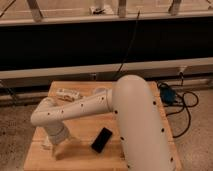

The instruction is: Place the white sponge in the ceramic cup

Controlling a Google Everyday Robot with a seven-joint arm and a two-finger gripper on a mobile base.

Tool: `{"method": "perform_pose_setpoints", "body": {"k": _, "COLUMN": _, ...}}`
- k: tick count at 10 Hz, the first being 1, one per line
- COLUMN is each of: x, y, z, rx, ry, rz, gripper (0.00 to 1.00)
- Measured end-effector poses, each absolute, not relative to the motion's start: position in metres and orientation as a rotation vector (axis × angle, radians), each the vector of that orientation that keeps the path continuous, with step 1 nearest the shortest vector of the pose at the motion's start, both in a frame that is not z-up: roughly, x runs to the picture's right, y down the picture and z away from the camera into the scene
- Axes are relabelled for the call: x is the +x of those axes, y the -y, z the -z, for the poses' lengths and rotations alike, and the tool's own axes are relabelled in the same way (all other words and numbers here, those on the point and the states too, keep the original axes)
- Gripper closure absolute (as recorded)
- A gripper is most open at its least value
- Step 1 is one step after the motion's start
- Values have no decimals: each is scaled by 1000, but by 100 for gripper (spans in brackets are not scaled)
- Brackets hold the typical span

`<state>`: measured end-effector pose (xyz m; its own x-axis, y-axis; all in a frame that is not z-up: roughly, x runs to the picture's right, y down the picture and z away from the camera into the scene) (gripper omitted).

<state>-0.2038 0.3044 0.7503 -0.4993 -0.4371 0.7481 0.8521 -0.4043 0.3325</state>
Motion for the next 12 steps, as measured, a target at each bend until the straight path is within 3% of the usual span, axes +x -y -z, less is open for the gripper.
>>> {"method": "perform_pose_setpoints", "body": {"k": 8, "x": -262, "y": -281, "z": -748, "rx": -504, "ry": 957, "rz": 1946, "gripper": 20}}
{"method": "perform_pose_setpoints", "body": {"k": 12, "x": -286, "y": -283, "z": -763, "rx": -467, "ry": 910, "rz": 1992, "gripper": 20}}
